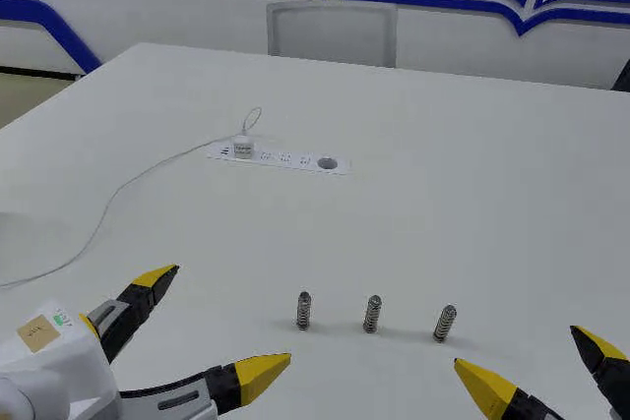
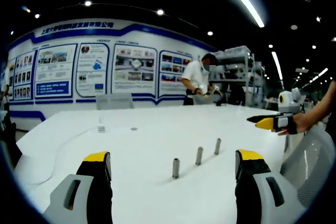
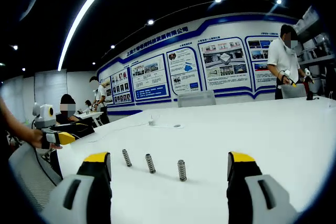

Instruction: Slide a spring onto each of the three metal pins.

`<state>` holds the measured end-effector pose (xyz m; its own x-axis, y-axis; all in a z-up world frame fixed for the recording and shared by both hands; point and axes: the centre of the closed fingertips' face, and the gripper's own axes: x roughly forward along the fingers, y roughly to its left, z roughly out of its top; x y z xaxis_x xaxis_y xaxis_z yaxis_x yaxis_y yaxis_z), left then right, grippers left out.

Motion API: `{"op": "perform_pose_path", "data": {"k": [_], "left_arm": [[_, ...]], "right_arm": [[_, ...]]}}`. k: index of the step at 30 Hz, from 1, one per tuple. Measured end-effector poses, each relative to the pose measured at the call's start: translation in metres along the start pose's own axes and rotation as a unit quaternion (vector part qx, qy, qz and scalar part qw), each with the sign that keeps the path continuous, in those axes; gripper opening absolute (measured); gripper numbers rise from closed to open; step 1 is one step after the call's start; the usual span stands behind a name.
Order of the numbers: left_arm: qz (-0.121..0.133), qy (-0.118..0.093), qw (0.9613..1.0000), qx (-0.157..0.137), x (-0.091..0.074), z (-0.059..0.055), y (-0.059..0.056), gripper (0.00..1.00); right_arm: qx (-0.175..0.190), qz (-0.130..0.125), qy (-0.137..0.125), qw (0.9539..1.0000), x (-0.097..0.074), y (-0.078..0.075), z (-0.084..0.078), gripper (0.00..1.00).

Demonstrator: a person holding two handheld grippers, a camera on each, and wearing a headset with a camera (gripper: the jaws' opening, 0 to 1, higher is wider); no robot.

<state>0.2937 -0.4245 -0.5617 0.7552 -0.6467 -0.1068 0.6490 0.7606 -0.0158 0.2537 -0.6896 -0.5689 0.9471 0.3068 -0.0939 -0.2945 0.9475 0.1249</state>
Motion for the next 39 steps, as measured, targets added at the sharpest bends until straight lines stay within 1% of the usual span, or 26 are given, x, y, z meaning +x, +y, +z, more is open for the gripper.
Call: {"op": "perform_pose_path", "data": {"k": [1, 3, 6, 8, 9, 11, 14, 16, 21, 24, 26, 32, 36, 39], "left_arm": [[-0.003, 0.001, 1.0000, 0.002, 0.000, -0.001, -0.002, 1.00], [-0.005, -0.003, 0.9999, -0.014, 0.000, 0.000, -0.002, 1.00], [0.006, 0.001, 1.0000, 0.003, 0.000, -0.001, 0.002, 1.00], [0.008, -0.002, 1.0000, 0.001, 0.000, 0.001, 0.003, 1.00], [0.009, -0.005, 0.9999, -0.006, 0.000, 0.001, 0.005, 0.99], [0.011, -0.004, 0.9999, -0.007, 0.000, 0.000, 0.007, 0.99], [0.007, -0.001, 0.9998, -0.018, 0.001, -0.003, 0.007, 0.99], [0.006, 0.003, 0.9999, -0.015, 0.001, -0.005, 0.006, 0.99], [0.001, 0.007, 0.9999, -0.013, 0.002, -0.006, 0.003, 0.98], [0.000, 0.008, 0.9999, -0.013, 0.002, -0.007, 0.003, 0.97], [0.003, 0.010, 0.9999, -0.010, 0.002, -0.008, 0.004, 0.97], [0.005, 0.014, 0.9998, -0.013, 0.001, -0.010, 0.006, 0.96], [0.001, 0.016, 0.9998, -0.012, 0.002, -0.010, 0.004, 0.96], [0.000, 0.018, 0.9998, -0.009, 0.002, -0.010, 0.003, 0.96]], "right_arm": [[-0.001, -0.001, -0.003, 1.0000, 0.001, 0.000, 0.000, 0.93], [0.006, -0.002, -0.011, 0.9999, 0.001, -0.001, 0.002, 0.93], [0.003, -0.011, -0.017, 0.9998, 0.000, -0.006, 0.005, 0.93], [0.000, -0.018, -0.020, 0.9996, 0.000, -0.008, 0.007, 0.93], [-0.001, -0.020, -0.021, 0.9996, 0.000, -0.008, 0.008, 0.93], [-0.004, -0.021, -0.017, 0.9996, 0.000, -0.008, 0.007, 0.93], [-0.007, -0.021, -0.011, 0.9997, 0.000, -0.008, 0.004, 0.93], [-0.008, -0.023, -0.007, 0.9997, 0.000, -0.009, 0.003, 0.93], [-0.014, -0.026, 0.001, 0.9996, 0.000, -0.010, 0.001, 0.93], [-0.018, -0.026, 0.009, 0.9994, 0.000, -0.010, -0.002, 0.92], [-0.018, -0.025, 0.012, 0.9994, 0.001, -0.010, -0.003, 0.92], [-0.022, -0.026, 0.014, 0.9993, 0.000, -0.010, -0.003, 0.92], [-0.021, -0.031, 0.011, 0.9993, -0.001, -0.012, -0.002, 0.92], [-0.017, -0.034, 0.014, 0.9992, -0.001, -0.014, -0.004, 0.92]]}}
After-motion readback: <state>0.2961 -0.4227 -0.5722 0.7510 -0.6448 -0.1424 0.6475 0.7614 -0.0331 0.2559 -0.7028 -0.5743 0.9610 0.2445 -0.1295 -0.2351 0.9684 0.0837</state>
